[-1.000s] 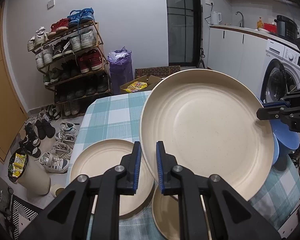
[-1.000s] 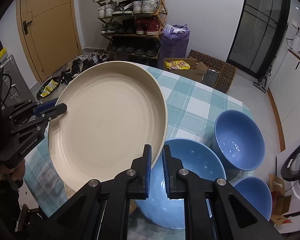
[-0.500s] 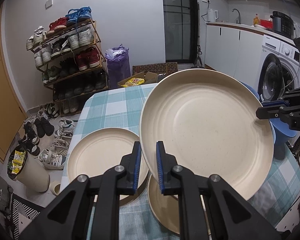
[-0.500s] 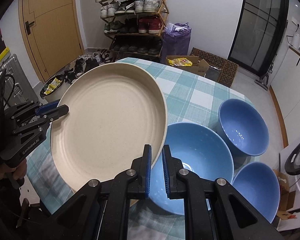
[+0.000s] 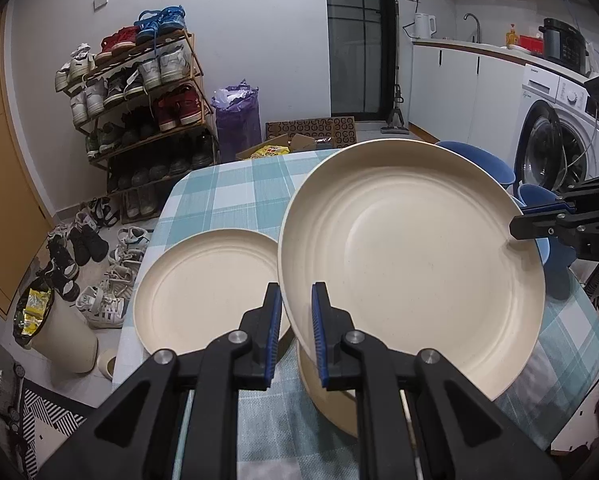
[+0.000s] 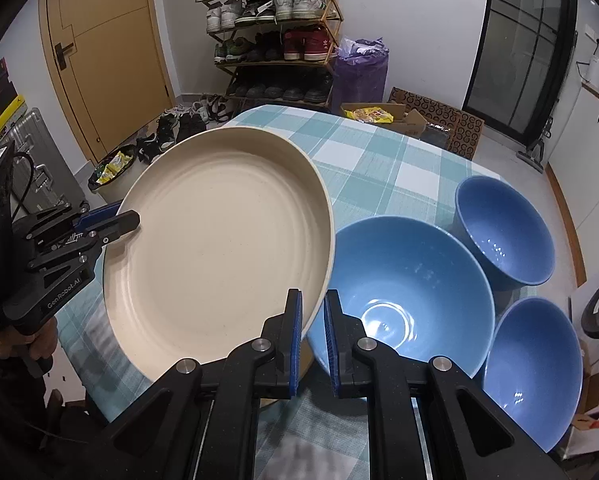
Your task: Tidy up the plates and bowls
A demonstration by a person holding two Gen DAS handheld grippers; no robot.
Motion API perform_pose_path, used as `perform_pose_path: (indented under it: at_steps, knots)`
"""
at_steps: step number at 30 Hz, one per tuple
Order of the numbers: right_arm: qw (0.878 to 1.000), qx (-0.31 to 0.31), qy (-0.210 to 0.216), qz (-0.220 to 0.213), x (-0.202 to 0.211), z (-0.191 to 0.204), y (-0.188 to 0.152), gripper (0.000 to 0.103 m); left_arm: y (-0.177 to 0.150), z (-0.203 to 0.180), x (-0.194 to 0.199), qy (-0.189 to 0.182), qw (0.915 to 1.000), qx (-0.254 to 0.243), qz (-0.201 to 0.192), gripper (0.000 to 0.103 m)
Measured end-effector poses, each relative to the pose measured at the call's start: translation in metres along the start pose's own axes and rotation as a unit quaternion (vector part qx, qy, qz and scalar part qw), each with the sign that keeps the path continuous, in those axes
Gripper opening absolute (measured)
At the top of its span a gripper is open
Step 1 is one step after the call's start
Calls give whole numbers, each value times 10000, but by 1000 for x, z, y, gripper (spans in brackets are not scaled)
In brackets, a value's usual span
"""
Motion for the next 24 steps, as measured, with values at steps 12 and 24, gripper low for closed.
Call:
perform_pose_path:
  at_steps: [12,24]
  knots:
    - [9999,-13,138,89,-12,15,-19,11,-18,4,1,126,9999,-25,41,13]
    - [9994,-149,230,197,-25,20,-40,11,-33,4,-7,86,9998,66,150,13]
Point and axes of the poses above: each gripper's, at about its wrist camera, not at the fingertips, and x roughly against the way its jaws point, z to its left, y to its top, the point moved 10 cm from there along -x, roughly the way its jaws point, and after that the axes turned 1 degree about z, right-handed, at the moved point
